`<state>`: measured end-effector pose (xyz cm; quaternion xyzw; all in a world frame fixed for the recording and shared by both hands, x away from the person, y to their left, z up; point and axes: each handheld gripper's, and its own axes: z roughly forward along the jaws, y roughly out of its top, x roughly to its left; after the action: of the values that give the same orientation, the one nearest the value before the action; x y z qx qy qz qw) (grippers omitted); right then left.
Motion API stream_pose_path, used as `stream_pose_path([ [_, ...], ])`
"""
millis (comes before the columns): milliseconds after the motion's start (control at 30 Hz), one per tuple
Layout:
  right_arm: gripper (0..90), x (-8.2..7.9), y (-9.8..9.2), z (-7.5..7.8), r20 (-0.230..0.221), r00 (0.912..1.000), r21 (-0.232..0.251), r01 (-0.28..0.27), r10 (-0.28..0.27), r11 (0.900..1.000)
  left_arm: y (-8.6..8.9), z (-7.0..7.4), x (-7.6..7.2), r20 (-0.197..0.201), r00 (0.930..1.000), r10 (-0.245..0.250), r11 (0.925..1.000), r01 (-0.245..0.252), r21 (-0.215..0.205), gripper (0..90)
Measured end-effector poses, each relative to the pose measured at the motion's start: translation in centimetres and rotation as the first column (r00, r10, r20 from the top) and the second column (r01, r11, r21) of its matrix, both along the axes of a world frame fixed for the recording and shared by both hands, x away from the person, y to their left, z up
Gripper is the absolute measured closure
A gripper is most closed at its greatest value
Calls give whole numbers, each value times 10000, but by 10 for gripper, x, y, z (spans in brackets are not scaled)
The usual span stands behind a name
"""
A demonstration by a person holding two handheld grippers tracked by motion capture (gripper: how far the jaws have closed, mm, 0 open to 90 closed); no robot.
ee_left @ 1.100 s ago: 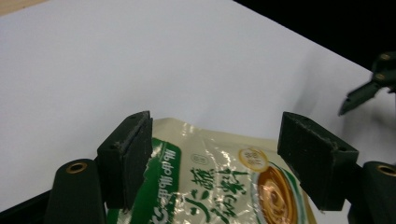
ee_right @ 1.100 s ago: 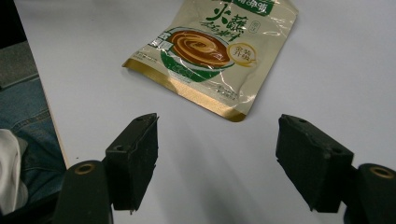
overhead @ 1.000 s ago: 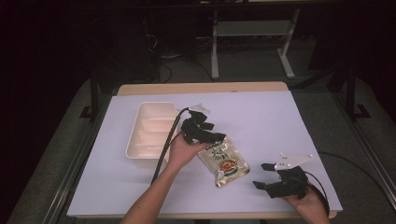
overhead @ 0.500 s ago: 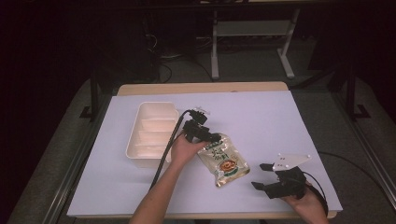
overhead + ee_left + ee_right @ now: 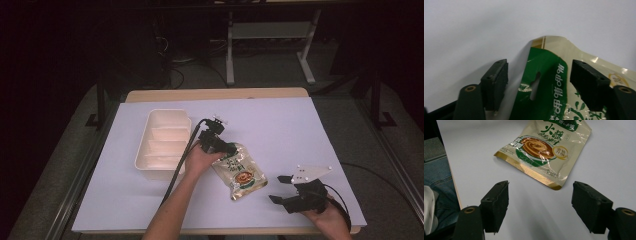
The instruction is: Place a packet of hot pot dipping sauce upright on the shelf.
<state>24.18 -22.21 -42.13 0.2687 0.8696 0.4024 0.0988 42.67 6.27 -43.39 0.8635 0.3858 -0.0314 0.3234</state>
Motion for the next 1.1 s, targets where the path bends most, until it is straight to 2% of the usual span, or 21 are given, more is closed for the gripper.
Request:
stream_pose_path([
  [67, 293, 0, -1, 0, 13, 10000, 28, 31, -31, 10000, 0, 0, 0, -257, 9995, -191, 9997, 188, -137, 357],
  [133, 293, 0, -1, 0, 22, 10000, 27, 33, -33, 10000, 0, 1, -1, -353, 9990, -279, 9995, 274, -133, 373],
  [300, 293, 0, -1, 0, 22, 10000, -3, 52, -52, 10000, 2, 7, -3, -286, 9981, -541, 9985, 538, -127, 430],
  [467, 292, 1, -1, 0, 41, 10000, 3, 80, -80, 10000, 9, 21, -7, -196, 9964, -825, 9936, 808, -789, 517],
  [600, 291, 2, -1, -1, 32, 9999, 51, 111, -111, 9999, 12, 27, -10, -224, 9915, -1280, 9878, 1255, -919, 585],
  [700, 290, 2, 0, -1, 19, 10000, 20, 96, -96, 10000, 13, 28, -11, -347, 9859, -1640, 9820, 1598, -1011, 665],
  [800, 289, 2, 0, -1, 0, 10000, 8, 96, -96, 10000, 13, 28, -12, -544, 9770, -2064, 9719, 1982, -1267, 690],
  [867, 288, 3, 0, -2, -9, 10000, 1, 75, -75, 10000, 11, 27, -14, -774, 9661, -2461, 9622, 2340, -1394, 694],
  [900, 288, 4, 0, -3, -68, 9999, -14, 105, -105, 9999, 10, 26, -14, -878, 9614, -2606, 9595, 2479, -1340, 682],
  [967, 296, 5, 0, -4, -69, 9999, -62, 98, -98, 9999, 8, 22, -15, -1126, 9558, -2717, 9599, 2608, -1031, 636],
  [1100, 304, 7, 4, -7, -165, 9998, -225, 83, -87, 9997, 2, 16, -16, -1488, 9453, -2902, 9568, 2835, -646, 646],
])
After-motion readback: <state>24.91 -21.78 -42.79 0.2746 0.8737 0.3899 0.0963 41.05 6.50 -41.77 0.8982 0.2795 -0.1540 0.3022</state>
